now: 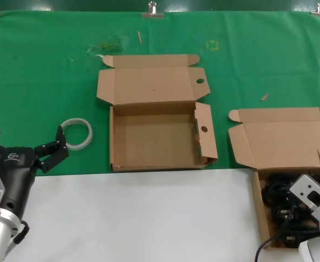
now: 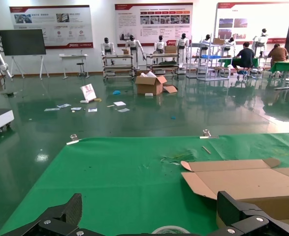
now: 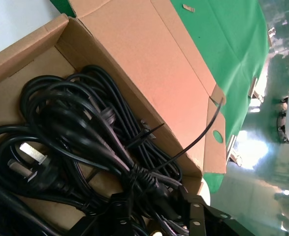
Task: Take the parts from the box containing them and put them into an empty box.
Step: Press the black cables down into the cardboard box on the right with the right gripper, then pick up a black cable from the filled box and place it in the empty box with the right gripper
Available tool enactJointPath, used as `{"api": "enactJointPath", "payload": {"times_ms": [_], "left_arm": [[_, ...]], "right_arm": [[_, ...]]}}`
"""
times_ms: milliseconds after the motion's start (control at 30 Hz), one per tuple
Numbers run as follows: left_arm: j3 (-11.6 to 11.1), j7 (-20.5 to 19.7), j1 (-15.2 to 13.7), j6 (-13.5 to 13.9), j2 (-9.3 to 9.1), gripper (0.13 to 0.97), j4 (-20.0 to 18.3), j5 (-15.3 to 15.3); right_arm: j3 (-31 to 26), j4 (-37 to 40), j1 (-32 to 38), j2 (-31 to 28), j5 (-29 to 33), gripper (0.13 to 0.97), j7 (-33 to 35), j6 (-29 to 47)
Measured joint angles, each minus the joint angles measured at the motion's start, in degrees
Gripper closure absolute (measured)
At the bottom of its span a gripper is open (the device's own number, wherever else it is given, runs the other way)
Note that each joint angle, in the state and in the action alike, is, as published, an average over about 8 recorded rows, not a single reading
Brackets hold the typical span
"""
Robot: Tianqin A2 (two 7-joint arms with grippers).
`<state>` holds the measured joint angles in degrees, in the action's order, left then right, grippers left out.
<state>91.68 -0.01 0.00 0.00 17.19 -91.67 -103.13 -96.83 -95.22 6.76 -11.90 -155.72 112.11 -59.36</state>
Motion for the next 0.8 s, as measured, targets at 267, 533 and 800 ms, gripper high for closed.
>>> {"api": "enactJointPath", "payload": {"times_ms": [267, 533, 800], "left_arm": [[0.0, 0.0, 0.0, 0.0, 0.0, 0.132, 0.0, 0.0], [0.0, 0.0, 0.0, 0.0, 0.0, 0.132, 0.0, 0.01], [0.0, -0.01, 0.0, 0.0, 0.0, 0.132, 0.0, 0.01]], "right_arm": [[-0.2, -0.73, -0.15, 0.0, 0.72, 0.782, -0.23, -0.9], [-0.45, -3.45, -0.25, 0.0, 2.1, 0.884, -0.24, -2.51], [-3.29, -8.94, 0.67, 0.0, 2.91, 0.884, -0.16, -3.68]]}}
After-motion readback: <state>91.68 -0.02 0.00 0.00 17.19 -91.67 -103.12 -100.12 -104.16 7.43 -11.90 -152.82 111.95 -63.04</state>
